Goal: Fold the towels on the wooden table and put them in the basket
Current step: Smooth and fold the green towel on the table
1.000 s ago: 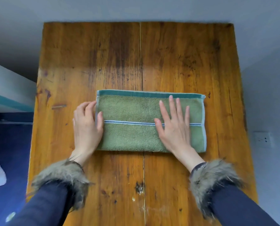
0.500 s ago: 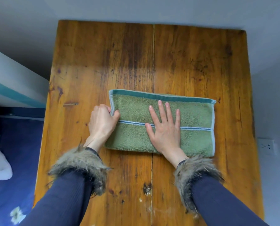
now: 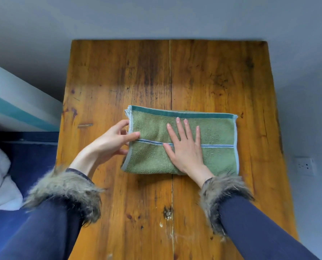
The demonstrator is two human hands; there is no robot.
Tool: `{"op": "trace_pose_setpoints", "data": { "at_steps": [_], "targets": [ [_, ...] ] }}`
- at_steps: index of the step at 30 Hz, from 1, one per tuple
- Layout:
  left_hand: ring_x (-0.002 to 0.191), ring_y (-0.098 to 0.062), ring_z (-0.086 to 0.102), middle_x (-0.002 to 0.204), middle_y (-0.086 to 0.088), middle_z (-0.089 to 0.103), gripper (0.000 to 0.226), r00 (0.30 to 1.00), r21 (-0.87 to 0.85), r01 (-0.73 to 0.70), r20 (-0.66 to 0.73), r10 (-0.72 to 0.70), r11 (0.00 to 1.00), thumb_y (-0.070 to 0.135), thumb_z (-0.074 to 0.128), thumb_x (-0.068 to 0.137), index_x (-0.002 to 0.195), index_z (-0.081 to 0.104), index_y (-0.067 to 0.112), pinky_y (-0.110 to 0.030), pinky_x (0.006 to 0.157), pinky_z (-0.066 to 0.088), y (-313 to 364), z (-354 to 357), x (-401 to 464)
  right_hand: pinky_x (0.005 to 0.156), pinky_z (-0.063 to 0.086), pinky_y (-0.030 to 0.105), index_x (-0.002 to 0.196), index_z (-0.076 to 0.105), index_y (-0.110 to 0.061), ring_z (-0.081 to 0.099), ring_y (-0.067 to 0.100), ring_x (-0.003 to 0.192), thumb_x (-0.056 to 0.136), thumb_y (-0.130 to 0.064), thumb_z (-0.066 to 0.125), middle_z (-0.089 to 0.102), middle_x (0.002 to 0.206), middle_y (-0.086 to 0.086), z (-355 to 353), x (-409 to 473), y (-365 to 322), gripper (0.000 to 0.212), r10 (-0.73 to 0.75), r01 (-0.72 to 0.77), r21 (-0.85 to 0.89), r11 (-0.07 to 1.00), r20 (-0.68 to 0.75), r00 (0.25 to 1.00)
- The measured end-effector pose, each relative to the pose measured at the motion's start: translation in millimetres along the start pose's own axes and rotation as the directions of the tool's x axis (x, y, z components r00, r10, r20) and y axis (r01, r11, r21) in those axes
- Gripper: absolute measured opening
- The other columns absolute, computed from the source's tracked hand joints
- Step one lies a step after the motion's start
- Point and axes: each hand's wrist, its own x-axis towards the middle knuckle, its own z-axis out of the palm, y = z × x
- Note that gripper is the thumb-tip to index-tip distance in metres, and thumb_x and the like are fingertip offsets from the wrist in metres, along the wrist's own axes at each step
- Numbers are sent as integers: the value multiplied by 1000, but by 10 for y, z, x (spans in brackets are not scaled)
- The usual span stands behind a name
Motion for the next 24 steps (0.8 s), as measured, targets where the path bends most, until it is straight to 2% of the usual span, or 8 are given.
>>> {"op": "trace_pose_setpoints", "data": {
  "at_steps": [4, 7, 9, 11, 13, 15, 19, 24],
  "targets": [
    [64, -11, 60, 87, -11, 61, 29, 989, 134, -109, -83, 120, 985, 16, 56, 91, 119, 50, 19, -27, 55, 54, 267, 321, -156, 115, -7, 47, 148, 17, -26, 1, 19, 145, 93, -46, 28, 8, 157, 1, -183, -306, 218, 59, -31, 50, 178, 983, -110, 993],
    [50, -7, 54, 67, -4, 53, 35, 967, 213, -184, -136, 215, 960, 13, 56, 91, 125, 48, 18, -28, 54, 57, 445, 692, -174, 115, 10, 36, 144, 32, -19, 18, 19, 143, 95, -32, 35, 24, 154, 4, -279, -583, 477, 50, 98, -15, 394, 919, -191, 977],
    [47, -7, 57, 66, -3, 52, 39, 947, 283, -222, -165, 276, 933, 13, 54, 91, 129, 48, 17, -30, 58, 58, 537, 994, -142, 110, 26, 28, 137, 43, -14, 37, 19, 133, 96, -19, 41, 40, 144, 5, -345, -736, 659, 41, 282, -118, 602, 790, -187, 941],
    [51, -13, 64, 66, 1, 52, 39, 922, 358, -239, -208, 327, 903, 12, 50, 91, 129, 49, 19, -28, 58, 58, 608, 1325, -99, 97, 39, 22, 127, 54, -10, 51, 17, 115, 96, -13, 43, 53, 127, 4, -386, -868, 830, 32, 430, -203, 736, 645, -130, 893],
    [62, -21, 68, 65, 3, 52, 41, 910, 390, -248, -220, 351, 887, 12, 48, 91, 131, 49, 19, -32, 63, 59, 649, 1647, -43, 84, 38, 17, 118, 59, -10, 54, 17, 103, 96, -13, 43, 58, 116, 5, -391, -966, 992, 28, 512, -293, 780, 553, -40, 858],
    [75, -28, 68, 70, 2, 54, 41, 902, 431, -269, -199, 382, 861, 13, 48, 91, 132, 48, 18, -41, 72, 58, 640, 1924, 66, 83, 40, 20, 114, 62, -12, 56, 17, 102, 97, -14, 42, 61, 113, 4, -349, -1018, 1133, 27, 560, -359, 807, 469, 42, 827],
    [95, -34, 63, 103, -17, 64, 43, 904, 569, -235, -168, 392, 788, 11, 47, 90, 133, 46, 11, -45, 84, 53, 563, 2342, 314, 89, 52, 38, 109, 64, -15, 62, 17, 98, 97, -20, 42, 66, 107, 2, -224, -1051, 1291, 25, 563, -398, 849, 348, 150, 813],
    [96, -32, 60, 104, -16, 62, 40, 906, 587, -240, -152, 396, 773, 10, 48, 89, 128, 48, 9, -44, 83, 52, 445, 2623, 520, 85, 54, 37, 106, 65, -14, 63, 16, 94, 98, -26, 40, 68, 99, 1, -230, -1070, 1364, 29, 478, -397, 879, 263, 239, 845]
  ]
}}
